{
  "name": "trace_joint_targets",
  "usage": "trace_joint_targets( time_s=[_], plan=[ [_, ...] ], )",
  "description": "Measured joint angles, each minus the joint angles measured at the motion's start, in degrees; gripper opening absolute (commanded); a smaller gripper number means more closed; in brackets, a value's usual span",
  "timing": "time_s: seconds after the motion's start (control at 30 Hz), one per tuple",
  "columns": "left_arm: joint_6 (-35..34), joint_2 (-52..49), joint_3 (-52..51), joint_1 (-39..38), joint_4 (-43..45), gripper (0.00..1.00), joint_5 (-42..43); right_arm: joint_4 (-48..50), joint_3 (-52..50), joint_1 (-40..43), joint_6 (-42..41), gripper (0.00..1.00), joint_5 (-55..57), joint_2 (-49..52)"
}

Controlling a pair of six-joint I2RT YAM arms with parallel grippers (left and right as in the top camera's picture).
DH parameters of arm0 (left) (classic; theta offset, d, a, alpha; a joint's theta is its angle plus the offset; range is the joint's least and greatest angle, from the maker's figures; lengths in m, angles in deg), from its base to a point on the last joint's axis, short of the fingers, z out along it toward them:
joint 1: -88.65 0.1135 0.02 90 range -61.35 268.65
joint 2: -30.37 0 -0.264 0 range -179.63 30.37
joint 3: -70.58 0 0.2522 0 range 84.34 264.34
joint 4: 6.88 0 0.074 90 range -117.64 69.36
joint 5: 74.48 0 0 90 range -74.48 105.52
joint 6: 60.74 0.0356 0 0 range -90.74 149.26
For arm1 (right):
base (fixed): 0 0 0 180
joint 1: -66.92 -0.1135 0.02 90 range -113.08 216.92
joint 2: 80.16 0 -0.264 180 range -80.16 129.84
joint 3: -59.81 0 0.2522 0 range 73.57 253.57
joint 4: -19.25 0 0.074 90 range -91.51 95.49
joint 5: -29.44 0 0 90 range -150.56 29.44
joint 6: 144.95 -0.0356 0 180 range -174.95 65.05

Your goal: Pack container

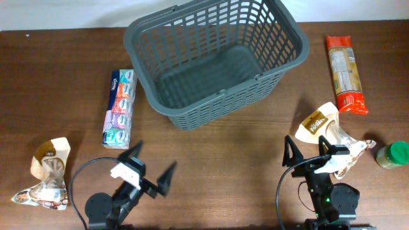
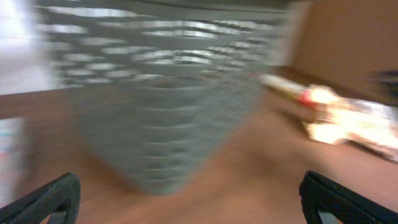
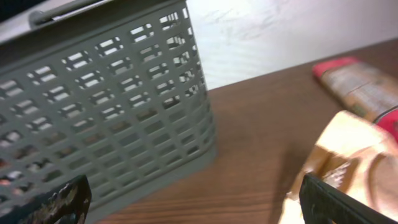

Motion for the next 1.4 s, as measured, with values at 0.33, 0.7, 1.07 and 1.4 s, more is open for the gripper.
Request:
trace_joint_targets(
  time_s=[0.33,0.7,1.07,1.4],
  plan=[
    [-8.1,0.0,0.0,0.0,-1.3,0.99,18.5,0.3,0.3,0.0,-9.1,0.99,-6.8,4.1],
    [-11.5,-2.1,15.2,0.0,-13.9,0.99,8.2,-25.7,32.7,3.7,-4.5,0.99,-4.9,18.4],
    [-13.2,-5.4,22.6,0.0,-16.1,0.99,8.5,-39.8,55.6,3.8,2.2,0.99,-10.3,35.5],
    [1.2,-30.3,68.7,-0.1,-62.9,0.99,-16.4,-68.8,99.7,3.8,5.9,0.99,-7.5,55.5]
  ],
)
